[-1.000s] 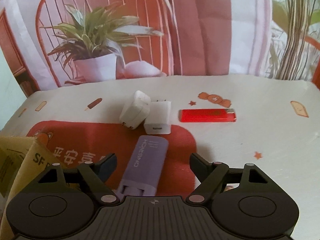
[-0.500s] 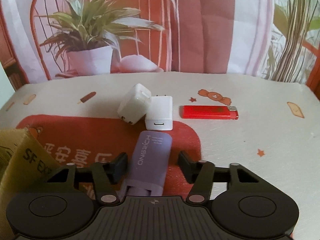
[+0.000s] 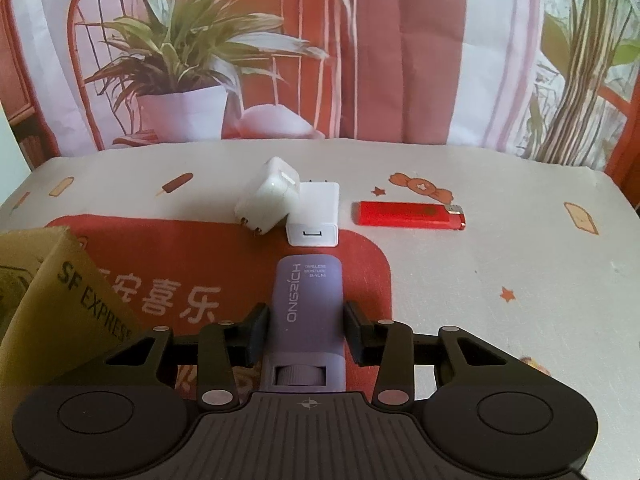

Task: Organize rigid objects
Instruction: 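Carry the power bank into the box and lower it with the right tool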

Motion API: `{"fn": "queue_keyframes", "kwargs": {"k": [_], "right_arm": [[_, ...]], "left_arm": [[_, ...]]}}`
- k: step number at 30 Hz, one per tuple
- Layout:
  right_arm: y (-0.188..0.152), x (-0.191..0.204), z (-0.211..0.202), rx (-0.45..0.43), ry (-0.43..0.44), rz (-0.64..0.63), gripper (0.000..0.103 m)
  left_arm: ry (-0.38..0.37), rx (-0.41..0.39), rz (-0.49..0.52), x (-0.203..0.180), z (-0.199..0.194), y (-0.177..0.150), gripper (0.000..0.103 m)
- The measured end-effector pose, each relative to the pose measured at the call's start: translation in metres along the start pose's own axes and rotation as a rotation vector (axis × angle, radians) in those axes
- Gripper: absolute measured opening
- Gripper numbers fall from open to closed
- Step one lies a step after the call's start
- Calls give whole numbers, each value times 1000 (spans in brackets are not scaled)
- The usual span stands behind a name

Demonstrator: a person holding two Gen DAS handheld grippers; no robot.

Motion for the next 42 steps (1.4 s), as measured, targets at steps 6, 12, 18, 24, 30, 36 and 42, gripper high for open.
{"fn": "queue_keyframes", "kwargs": {"k": [6, 12, 18, 24, 30, 36, 42], "right_arm": [[-8, -9, -11, 8, 0, 74, 37], [-19, -19, -27, 24, 34, 183, 37], [-31, -30, -46, 21, 80, 310, 37], [-33, -31, -69, -13, 123, 346, 37], [-22, -29, -93, -47, 164, 341, 37], [-8, -13, -115, -60, 189, 308, 37], [3, 15, -137, -73, 253, 266, 37]], "left_arm": [[0, 1, -1, 0, 0, 0, 17], [-1, 1, -5, 0, 0, 0, 17], [-2, 1, -8, -1, 0, 0, 17], [-3, 2, -7, -1, 0, 0, 17], [-3, 2, -9, -1, -1, 0, 17], [-3, 3, -8, -1, -1, 0, 16], [-3, 3, -8, 0, -1, 0, 17]]}}
Point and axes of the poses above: each gripper's, at about its wrist camera, not at the fingertips, and z roughly the way its jaws point, x to its left, y to its top, the point moved 7 cm from there along z, roughly the way its jaws point, and after that the axes turned 10 degrees about z, right-handed, at the moved point
